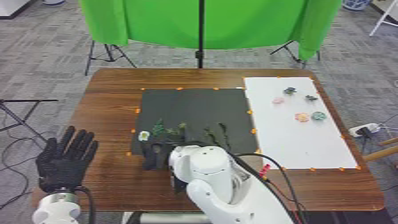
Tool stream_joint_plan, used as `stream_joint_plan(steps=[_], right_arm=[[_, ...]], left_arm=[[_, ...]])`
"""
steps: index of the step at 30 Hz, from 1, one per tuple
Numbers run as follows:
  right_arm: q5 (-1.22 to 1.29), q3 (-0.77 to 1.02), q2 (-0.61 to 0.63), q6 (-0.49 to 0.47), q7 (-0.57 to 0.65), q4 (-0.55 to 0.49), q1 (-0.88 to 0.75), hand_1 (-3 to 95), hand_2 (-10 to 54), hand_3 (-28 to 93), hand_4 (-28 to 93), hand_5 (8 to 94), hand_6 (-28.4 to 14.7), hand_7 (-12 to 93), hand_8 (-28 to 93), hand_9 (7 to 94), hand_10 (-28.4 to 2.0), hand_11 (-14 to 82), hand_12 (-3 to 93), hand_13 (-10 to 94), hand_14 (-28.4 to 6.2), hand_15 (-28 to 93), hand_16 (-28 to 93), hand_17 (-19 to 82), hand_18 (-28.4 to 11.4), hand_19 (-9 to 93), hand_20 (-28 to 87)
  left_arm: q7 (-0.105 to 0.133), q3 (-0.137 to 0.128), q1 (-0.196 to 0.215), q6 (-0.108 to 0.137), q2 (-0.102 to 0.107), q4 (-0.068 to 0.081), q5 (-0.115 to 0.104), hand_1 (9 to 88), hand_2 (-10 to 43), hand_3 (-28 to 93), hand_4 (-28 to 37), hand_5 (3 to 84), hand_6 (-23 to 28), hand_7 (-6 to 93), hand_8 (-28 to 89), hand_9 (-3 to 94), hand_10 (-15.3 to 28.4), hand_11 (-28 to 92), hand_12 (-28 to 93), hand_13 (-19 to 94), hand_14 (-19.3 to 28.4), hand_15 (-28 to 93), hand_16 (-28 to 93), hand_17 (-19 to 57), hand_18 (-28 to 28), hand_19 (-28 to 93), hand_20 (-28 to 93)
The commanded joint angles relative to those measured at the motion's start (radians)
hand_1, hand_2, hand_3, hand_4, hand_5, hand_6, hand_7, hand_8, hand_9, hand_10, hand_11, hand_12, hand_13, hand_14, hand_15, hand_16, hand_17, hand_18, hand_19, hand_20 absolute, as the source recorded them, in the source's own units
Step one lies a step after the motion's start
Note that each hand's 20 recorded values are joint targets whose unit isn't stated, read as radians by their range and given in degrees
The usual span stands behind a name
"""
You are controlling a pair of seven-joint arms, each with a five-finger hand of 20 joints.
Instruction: Arrange flowers
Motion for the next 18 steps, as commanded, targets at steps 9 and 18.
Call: stream_joint_plan(steps=[9, 18], right_arm=[[0.141, 0.166, 0.055, 0.235, 0.08, -0.12, -0.018, 37.0, -7.3, 77, -18, 74.1, -0.9, 9, -9, 61.3, -22.1, 25.4, 20.7, 55, -18.5, 77, 30, 29, -27.9, 89, 49], [0.086, 0.457, 0.335, 0.695, 0.254, -0.052, -0.067, 35.6, -9.5, 81, -25, 52.5, -6.3, 11, -11, 48.1, -21.8, 17.2, 16.3, 47, -18.3, 74, 21, 25, -26.2, 85, 47]], left_arm=[[-0.017, 0.003, 0.012, -0.009, -0.024, 0.005, 0.008, 26.7, 15.0, 80, -28.3, 43.1, 8.4, 11.9, -11, 43.2, 16.7, 25, 12, 33, 16.9, 41, -6, -6.0, 14.4, 36, 13], [0.004, 0.004, 0.037, -0.021, -0.041, -0.006, 0.016, 26.4, 14.8, 80, -28.3, 43.0, 8.6, 11.4, -11, 43.0, 16.6, 25, 12, 33, 16.9, 41, -6, -6.0, 14.3, 36, 13]])
